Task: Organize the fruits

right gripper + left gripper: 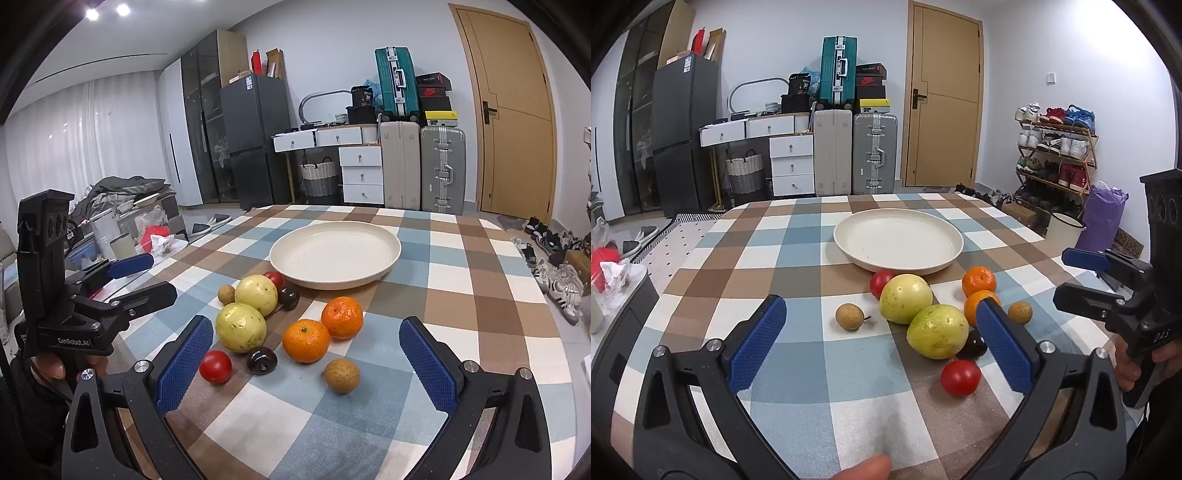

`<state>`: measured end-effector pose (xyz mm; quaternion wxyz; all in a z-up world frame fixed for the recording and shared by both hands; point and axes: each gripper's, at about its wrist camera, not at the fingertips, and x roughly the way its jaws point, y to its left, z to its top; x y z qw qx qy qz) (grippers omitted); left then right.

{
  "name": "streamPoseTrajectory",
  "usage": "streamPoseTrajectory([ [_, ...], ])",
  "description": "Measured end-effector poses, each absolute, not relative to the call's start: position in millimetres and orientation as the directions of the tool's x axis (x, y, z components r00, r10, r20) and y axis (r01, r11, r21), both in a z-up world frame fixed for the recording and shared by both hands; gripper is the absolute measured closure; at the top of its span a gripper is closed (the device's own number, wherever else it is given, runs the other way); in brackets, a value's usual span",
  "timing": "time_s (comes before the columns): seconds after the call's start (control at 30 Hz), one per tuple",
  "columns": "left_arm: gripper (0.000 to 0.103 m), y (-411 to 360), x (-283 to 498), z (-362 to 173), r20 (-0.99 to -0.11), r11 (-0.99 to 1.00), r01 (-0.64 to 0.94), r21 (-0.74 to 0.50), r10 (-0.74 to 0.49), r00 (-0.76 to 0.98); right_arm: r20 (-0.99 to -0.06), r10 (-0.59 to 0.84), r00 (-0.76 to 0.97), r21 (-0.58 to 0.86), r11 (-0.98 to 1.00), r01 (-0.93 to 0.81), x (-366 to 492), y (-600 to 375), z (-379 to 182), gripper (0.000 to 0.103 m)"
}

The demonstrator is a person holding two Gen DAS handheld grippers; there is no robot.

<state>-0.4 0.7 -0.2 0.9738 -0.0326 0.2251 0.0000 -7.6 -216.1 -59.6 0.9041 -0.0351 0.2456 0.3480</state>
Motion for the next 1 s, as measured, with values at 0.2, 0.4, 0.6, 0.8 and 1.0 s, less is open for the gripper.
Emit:
streamPoseTrajectory([
  [0.2,0.0,-1.8,1.8,0.4,-0.439,0.999,-0.008,-0.05,-0.015,0.898,-0.47,0.611,0.637,0.107,0.756,-0.646,-7.5,-215.9,-59.6,0.0],
  [0.4,0.0,-3.1,0.9,0.4,-0.438,0.999,-0.007,-0.038,-0.01,0.899,-0.47,0.611,0.637,0.108,0.756,-0.646,-7.7,-216.0,-59.5,0.0],
  [0.6,0.0,-2.7,0.6,0.5,-0.437,0.999,-0.008,-0.039,-0.01,0.899,-0.471,0.611,0.637,0.107,0.756,-0.646,-7.6,-215.5,-59.8,0.0],
  [0.8,0.0,-2.8,0.4,0.4,-0.437,0.999,-0.008,-0.037,-0.009,0.899,-0.471,0.61,0.637,0.106,0.756,-0.646,-7.7,-215.3,-59.8,0.0],
  [1.0,0.0,-2.8,0.4,0.4,-0.437,0.999,-0.006,-0.037,-0.011,0.899,-0.471,0.61,0.637,0.106,0.756,-0.646,-7.7,-215.4,-59.8,0.0],
])
